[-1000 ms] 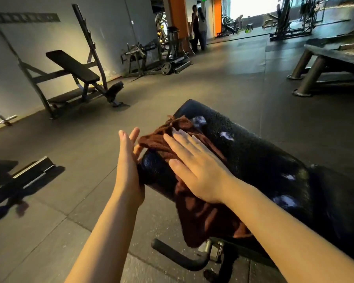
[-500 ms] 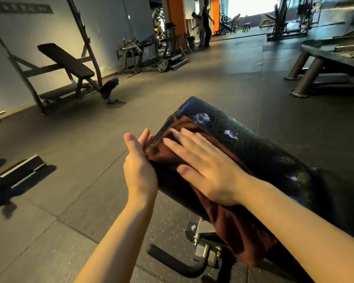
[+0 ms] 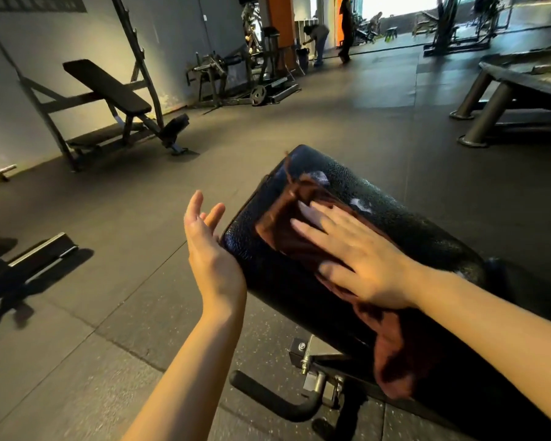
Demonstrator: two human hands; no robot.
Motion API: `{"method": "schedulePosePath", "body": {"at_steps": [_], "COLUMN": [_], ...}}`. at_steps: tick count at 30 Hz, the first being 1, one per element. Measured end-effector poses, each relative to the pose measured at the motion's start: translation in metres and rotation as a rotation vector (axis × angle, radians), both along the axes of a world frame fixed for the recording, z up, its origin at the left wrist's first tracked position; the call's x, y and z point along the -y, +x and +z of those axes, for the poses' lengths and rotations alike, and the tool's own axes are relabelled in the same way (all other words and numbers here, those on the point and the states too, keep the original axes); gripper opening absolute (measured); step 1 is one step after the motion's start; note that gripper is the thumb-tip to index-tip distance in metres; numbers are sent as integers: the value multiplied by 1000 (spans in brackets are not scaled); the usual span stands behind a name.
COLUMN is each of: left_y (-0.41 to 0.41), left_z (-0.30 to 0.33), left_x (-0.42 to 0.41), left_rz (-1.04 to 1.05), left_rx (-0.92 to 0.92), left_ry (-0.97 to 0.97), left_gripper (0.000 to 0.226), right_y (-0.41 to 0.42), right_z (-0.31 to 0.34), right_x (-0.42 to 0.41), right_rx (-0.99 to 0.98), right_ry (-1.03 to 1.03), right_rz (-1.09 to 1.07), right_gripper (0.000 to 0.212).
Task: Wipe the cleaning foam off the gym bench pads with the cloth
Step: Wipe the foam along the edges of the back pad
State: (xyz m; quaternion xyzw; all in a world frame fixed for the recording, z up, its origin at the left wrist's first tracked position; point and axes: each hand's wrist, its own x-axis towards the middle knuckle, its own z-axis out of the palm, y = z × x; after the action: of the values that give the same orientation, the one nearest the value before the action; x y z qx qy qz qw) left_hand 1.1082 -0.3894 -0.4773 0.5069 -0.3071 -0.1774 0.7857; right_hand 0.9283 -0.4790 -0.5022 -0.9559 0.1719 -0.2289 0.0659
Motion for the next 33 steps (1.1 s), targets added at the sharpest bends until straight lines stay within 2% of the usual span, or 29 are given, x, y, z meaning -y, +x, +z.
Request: {"method": "schedulePosePath", "body": {"at_steps": [5, 9, 13, 16, 21, 25, 29, 33], "left_y": [-1, -1, -1, -3, 3, 2, -3, -5], "left_z": [-6, -8, -10, -7, -11, -13, -10, -8], "left_x": [6, 17, 19, 19, 14, 11, 6, 10], "left_rz": [-17, -20, -3, 64, 29, 108, 17, 37], "left_rx": [3, 3, -8, 18, 28, 54, -117, -103], "left_ry": [-87, -129, -180, -180, -156, -97, -110, -85], "left_gripper": [65, 60, 59, 52, 62, 65, 60, 62], "right_y": [-22, 29, 100, 110, 82, 28, -26, -28], "right_z": [-13, 20, 65, 70, 50, 13, -21, -20], "right_x": [-4, 8, 16, 13, -3, -23, -35, -33], "right_rx": [-12, 40, 43, 109, 106, 66, 25, 7], "right_ry": [-15, -13, -12, -33, 14, 12, 41, 56], "right_rz": [5, 70, 79, 63, 16, 16, 2, -28], "right_gripper": [59, 59, 51, 52, 52, 52, 50, 54]}}
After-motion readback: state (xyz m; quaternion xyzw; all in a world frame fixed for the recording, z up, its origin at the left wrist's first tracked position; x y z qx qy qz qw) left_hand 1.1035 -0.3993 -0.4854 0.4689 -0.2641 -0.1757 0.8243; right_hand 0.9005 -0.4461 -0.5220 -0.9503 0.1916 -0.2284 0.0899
